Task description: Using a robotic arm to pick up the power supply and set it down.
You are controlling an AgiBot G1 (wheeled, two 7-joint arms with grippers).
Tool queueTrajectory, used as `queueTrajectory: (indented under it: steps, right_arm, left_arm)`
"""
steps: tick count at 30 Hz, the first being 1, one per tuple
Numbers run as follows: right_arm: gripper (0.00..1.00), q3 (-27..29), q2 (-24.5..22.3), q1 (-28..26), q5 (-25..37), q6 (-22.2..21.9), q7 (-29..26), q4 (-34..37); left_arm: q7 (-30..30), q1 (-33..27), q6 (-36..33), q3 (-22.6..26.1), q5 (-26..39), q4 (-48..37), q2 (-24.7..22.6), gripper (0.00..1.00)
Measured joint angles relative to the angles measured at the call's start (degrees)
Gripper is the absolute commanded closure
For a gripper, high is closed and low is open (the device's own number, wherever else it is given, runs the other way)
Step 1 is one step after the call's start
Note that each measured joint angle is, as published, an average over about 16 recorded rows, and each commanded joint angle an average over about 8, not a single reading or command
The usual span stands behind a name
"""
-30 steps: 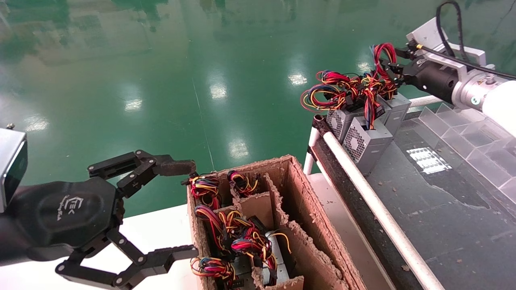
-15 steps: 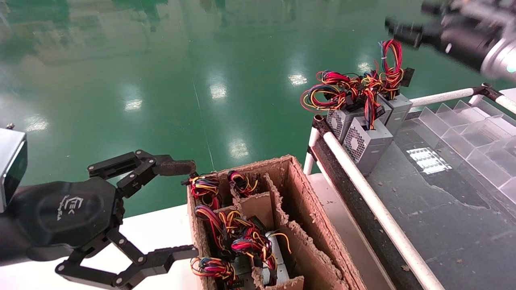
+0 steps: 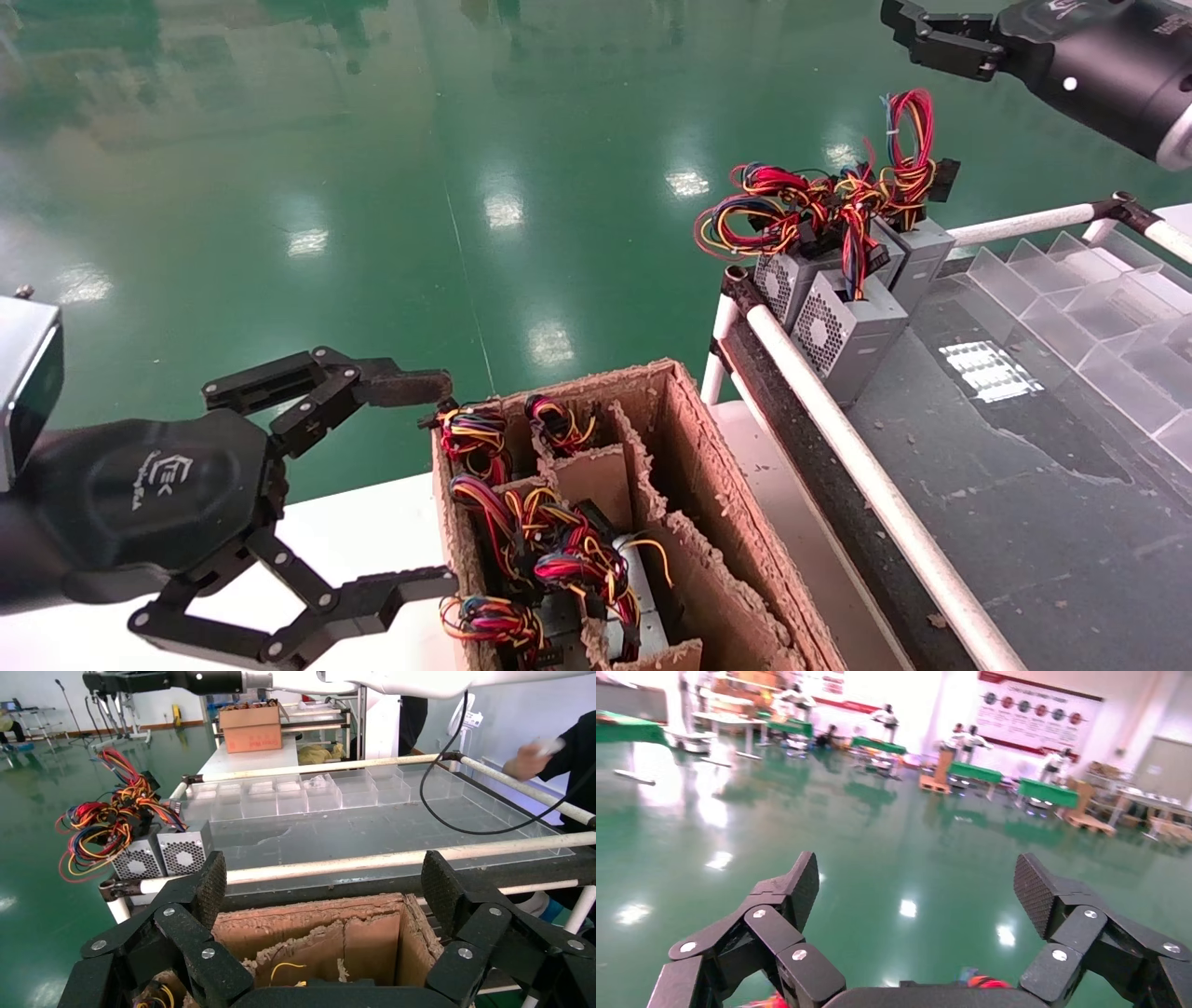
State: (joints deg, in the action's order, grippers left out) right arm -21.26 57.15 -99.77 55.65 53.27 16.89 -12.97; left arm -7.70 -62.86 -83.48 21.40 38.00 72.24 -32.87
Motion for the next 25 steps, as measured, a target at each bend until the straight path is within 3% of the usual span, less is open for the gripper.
queueTrajectory:
  steps: [18,25]
  right_arm:
    - [0.00,1.9,-8.1,13.9,-5.0,11.8,-10.1,-22.1]
    - [0.00,2.3,-9.6,16.6,-6.0,14.1,-12.0,-26.4]
  left_arm:
    - [0.0,0.0,0.0,0.0,0.0,0.0,0.0,0.00]
    - [0.0,0.0,0.0,0.0,0.0,0.0,0.0,0.00]
